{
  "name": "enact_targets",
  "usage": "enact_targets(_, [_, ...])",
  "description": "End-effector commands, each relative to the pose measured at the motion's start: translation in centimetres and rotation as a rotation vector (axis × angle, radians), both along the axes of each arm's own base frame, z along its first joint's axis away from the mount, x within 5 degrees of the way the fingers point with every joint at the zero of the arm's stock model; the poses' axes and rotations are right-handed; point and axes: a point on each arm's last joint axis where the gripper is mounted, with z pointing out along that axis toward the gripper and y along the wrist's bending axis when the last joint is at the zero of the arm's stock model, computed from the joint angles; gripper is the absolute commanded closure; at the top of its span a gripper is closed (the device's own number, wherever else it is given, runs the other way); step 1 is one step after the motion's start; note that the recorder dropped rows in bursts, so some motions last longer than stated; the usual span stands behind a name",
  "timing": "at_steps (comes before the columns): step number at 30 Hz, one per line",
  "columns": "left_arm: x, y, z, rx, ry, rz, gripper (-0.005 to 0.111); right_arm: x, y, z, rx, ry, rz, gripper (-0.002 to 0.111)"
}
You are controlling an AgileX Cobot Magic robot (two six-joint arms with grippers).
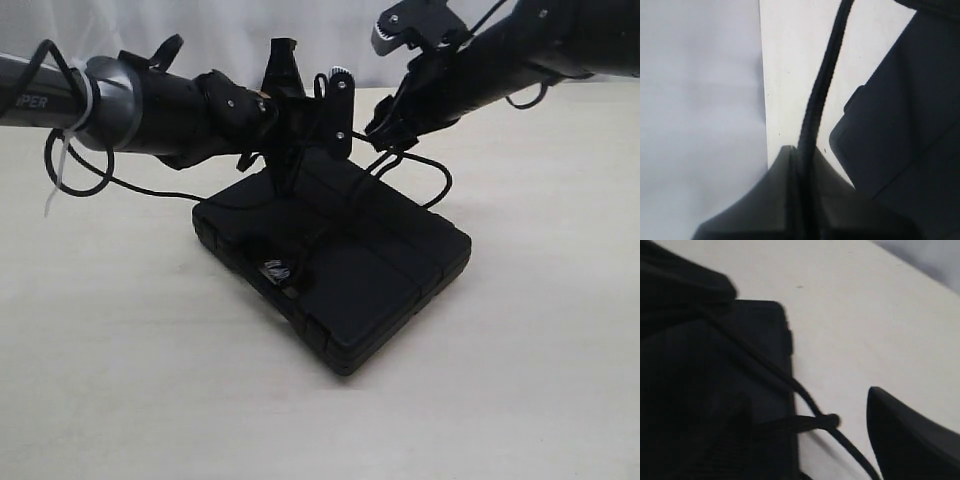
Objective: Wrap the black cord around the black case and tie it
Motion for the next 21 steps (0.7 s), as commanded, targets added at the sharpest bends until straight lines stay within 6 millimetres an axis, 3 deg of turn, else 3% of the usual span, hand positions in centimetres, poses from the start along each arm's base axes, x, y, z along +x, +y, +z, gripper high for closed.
enact_targets(1, [-0.3,-0.3,0.9,-0.024,0.028,-0.026,0.107,1.6,0.9,-0.2,0.013,0.023,0.086,0.046])
enact_targets(4, [-0.6,-0.4,0.8,-0.024,0.058,-0.049,0.107,2.3,1.2,-0.9,-0.014,0.010,0.125,0.048])
enact_targets(10, [-0.7,-0.4,0.9,-0.025,0.067,-0.057,0.107,3.2,1.3,-3.3,-0.055,0.009,0.151,0.068])
enact_targets(13, [-0.8,-0.4,1.6,-0.033,0.055,-0.058,0.107,3.1,1.4,-4.0,-0.080,0.025,0.216,0.066])
enact_targets(16, [-0.8,-0.4,1.7,-0.031,0.050,-0.061,0.107,2.8,1.2,-2.7,-0.092,0.003,0.234,0.060])
enact_targets(19, [-0.9,-0.4,1.6,-0.030,0.059,-0.066,0.107,1.5,0.8,0.5,-0.083,-0.008,0.285,0.060])
enact_targets(21, [-0.9,-0.4,1.6,-0.036,0.062,-0.062,0.107,1.0,1.0,0.7,-0.078,0.011,0.340,0.060])
